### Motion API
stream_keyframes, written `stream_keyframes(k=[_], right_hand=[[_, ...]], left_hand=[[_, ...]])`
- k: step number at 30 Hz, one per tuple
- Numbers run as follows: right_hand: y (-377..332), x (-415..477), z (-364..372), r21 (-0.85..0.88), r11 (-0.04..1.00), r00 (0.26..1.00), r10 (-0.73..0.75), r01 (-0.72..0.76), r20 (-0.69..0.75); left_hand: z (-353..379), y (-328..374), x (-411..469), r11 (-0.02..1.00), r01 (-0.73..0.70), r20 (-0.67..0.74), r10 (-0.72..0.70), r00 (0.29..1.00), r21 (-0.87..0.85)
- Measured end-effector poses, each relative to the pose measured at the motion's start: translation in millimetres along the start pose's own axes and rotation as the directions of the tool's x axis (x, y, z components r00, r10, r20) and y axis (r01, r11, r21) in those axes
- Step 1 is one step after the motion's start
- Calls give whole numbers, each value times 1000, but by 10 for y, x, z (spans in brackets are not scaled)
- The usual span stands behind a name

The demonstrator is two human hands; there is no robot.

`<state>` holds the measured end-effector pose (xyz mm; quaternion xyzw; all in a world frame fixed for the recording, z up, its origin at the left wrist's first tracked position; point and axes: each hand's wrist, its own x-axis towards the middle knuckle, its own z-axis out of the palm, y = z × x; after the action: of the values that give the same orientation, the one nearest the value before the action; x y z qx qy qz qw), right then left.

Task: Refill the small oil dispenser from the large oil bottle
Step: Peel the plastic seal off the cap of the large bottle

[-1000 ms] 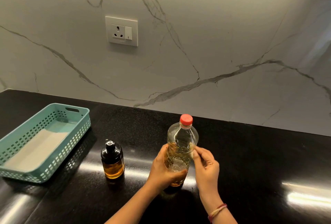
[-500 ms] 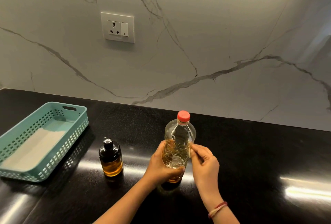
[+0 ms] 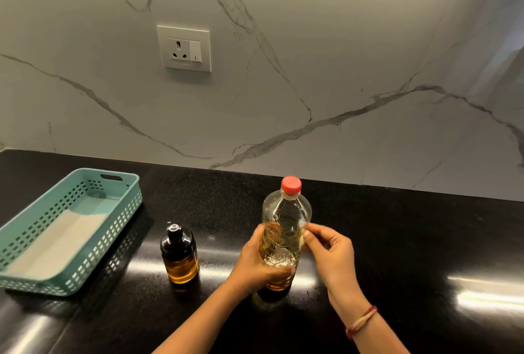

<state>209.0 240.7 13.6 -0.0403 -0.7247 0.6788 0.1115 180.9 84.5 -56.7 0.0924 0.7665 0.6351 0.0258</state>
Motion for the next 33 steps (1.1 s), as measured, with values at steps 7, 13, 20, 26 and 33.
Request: stream_keyframes(k=[7,13,20,26,33], right_hand=[[710,-82,45,-280,926,965,263,-253,0],[336,20,-32,-151,973,984,176,-174,1],[379,-14,-26,-267,964,1000,17,-11,19],[801,-108,-26,-327,916,962,267,-232,63],[104,108,-82,-121,992,998,-17,25,68]], left_hand=[[9,50,-23,1000,-4,20,4,1000,-11],[0,29,-14,1000,-3,20,3,1000,-5],[12,75,-32,999,1,27,0,1000,-50],[12,100,-45,999,-11,30,13,999,-52],[11,42,-22,999,1,14,0,1000,-52]])
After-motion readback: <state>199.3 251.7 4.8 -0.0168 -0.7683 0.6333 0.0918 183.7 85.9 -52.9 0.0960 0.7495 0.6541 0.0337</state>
